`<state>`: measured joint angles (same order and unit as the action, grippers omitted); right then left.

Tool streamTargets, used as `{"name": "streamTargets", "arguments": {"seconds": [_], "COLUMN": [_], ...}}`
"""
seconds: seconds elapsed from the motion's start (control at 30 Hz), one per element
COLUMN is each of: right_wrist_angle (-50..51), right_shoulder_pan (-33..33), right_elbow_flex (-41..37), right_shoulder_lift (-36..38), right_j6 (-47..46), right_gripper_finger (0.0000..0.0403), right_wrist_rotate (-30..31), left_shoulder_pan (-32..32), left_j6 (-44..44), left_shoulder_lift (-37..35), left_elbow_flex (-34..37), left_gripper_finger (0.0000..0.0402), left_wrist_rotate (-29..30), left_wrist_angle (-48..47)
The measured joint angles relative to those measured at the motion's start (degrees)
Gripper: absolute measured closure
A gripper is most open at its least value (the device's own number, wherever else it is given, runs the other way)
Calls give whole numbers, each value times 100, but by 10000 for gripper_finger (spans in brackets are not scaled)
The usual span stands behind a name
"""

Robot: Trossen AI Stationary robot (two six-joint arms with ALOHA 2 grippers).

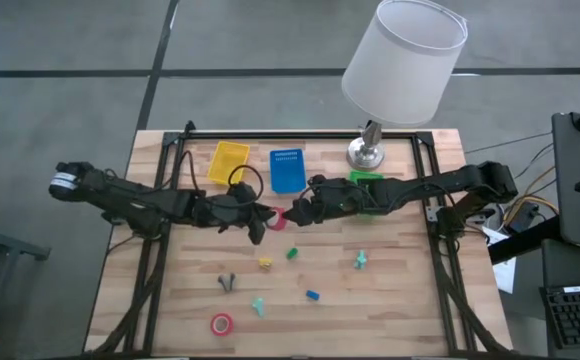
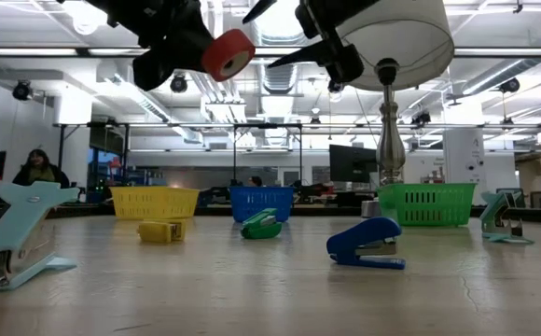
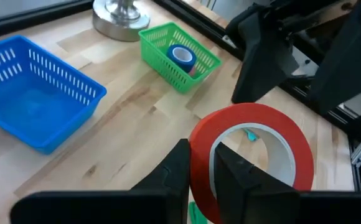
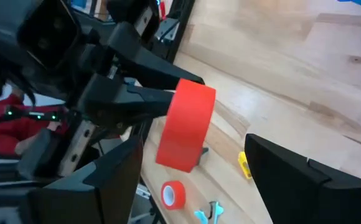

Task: Pick and place Stapler, Stapler remover, tape
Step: Put the top orange tape into the green bin

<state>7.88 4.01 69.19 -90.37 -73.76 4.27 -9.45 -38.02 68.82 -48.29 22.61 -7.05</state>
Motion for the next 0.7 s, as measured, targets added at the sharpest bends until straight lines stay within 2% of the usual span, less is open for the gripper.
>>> {"name": "streamTargets", "arguments": {"seconds": [0.5, 0.7], "right_wrist_angle": [-123, -151], "right_shoulder_pan": [-33, -41], "right_elbow_flex": [33, 33], "right_shoulder_lift": [3, 11], "right_j6": [-125, -45], "right_gripper_finger": [166, 201], "right_wrist_rotate": [20, -3], "left_shoulder_pan": [2, 2], "left_j6": [439, 555], "left_shoulder_lift": [91, 122], "left_elbow_flex": [-325, -389], "left_gripper_finger": [351, 351], "left_wrist_rotate": [110, 109], "left_wrist_angle": [-3, 0]}}
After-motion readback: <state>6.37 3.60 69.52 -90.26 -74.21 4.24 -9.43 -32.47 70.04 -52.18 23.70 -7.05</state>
